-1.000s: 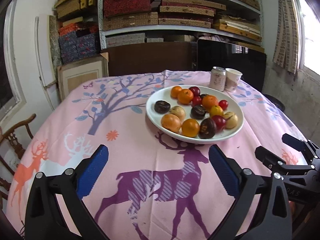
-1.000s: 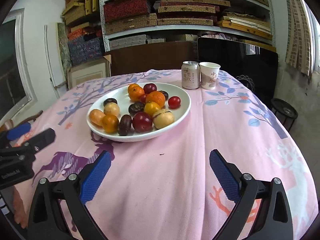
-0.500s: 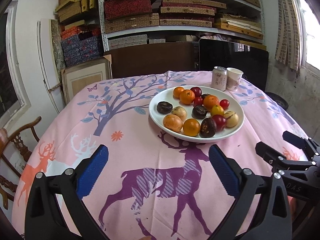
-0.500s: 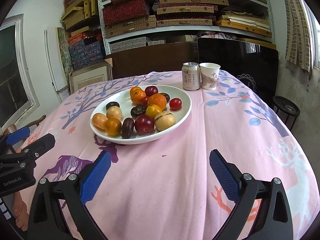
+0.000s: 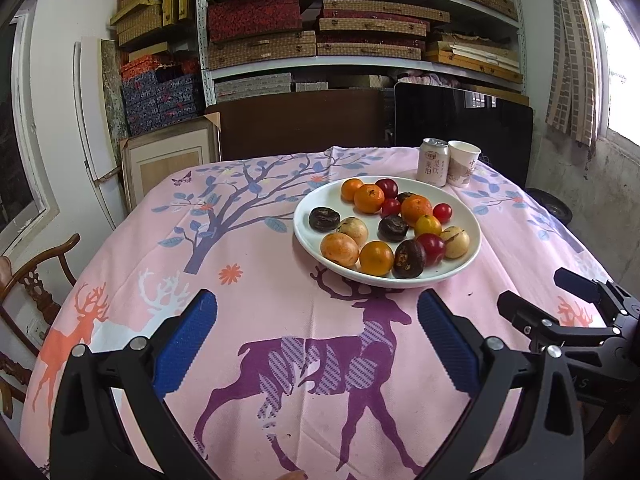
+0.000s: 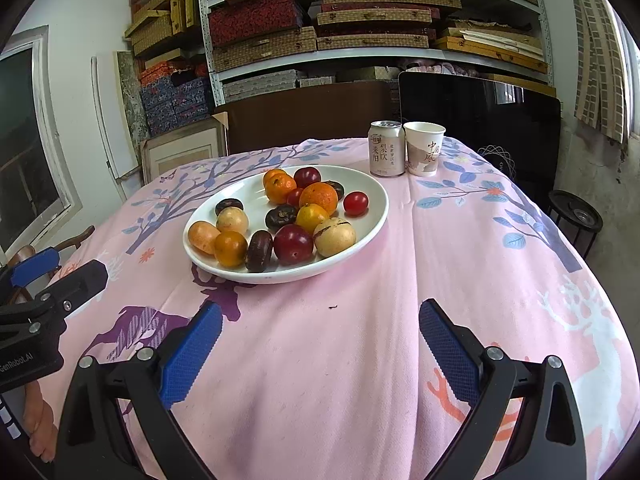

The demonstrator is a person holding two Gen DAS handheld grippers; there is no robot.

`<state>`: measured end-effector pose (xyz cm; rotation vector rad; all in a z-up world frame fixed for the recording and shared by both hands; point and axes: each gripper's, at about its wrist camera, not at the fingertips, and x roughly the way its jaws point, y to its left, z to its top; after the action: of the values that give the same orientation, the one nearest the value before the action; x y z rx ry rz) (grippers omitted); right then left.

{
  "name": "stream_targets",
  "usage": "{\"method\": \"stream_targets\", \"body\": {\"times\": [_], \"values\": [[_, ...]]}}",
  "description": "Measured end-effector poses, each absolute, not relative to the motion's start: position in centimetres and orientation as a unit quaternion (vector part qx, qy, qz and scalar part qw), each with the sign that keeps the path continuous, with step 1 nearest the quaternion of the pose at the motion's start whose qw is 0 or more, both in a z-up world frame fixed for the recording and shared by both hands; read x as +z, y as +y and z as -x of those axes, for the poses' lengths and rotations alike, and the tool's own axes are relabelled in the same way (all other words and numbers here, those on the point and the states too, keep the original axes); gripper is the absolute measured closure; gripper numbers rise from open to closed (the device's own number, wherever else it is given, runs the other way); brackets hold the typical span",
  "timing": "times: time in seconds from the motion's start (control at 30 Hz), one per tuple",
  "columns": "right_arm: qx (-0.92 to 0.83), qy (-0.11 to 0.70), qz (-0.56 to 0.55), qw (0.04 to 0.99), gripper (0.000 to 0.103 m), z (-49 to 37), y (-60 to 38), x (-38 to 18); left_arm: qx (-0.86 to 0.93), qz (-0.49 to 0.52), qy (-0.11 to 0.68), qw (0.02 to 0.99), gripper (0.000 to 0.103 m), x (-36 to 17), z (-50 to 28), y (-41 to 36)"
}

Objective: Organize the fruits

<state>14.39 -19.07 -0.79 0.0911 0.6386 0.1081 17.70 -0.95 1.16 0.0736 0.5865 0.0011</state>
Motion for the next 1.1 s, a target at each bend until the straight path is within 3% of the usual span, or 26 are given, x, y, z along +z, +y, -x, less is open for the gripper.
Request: {"method": "stream_targets", "body": {"times": [1.1], "values": [[0.051, 0.321, -0.054, 0.944, 0.003, -14.57, -19.43, -0.94, -0.004, -0.055, 0.298, 0.953, 0.005, 0.24, -18.08, -1.77]]}}
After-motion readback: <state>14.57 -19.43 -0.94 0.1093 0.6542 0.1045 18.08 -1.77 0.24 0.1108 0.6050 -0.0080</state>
